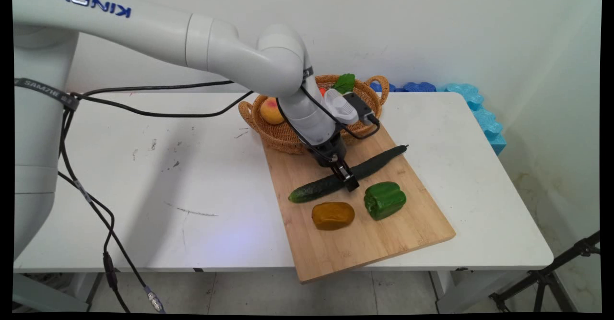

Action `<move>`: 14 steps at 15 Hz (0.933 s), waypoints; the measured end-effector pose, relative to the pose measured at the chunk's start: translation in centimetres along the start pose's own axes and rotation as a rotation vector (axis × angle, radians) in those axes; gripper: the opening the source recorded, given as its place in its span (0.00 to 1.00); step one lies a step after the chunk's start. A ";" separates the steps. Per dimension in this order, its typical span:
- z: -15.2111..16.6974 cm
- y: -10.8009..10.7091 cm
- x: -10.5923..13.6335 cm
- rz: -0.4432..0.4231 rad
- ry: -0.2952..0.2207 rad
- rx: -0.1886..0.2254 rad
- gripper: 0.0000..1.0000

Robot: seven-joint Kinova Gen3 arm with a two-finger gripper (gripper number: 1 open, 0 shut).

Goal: Pick up the cucumber from the cutting board, then place the picked object in the vegetable basket

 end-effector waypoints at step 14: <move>-1.7 1.3 0.8 0.043 0.028 -0.005 0.00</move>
